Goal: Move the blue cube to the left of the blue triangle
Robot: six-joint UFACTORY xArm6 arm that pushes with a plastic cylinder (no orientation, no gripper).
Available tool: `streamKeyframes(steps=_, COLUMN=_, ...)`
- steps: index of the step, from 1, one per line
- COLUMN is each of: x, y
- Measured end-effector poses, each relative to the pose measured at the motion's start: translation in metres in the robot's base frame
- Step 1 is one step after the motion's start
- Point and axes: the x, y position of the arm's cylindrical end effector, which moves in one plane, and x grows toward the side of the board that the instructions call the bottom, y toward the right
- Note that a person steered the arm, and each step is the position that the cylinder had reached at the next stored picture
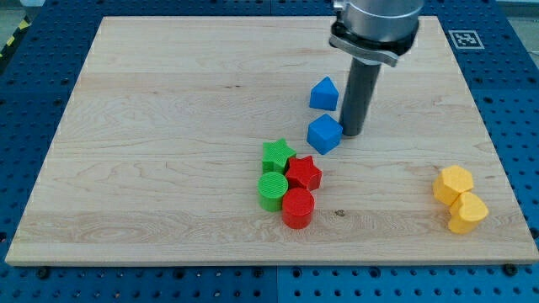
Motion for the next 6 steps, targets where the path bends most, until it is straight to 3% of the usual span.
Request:
streamKeyframes(steps=1, x=0.028, y=0.015)
streamKeyframes(steps=2, x=0.031, y=-0.011)
streamKeyframes(steps=6, x=-0.061, y=-0.14)
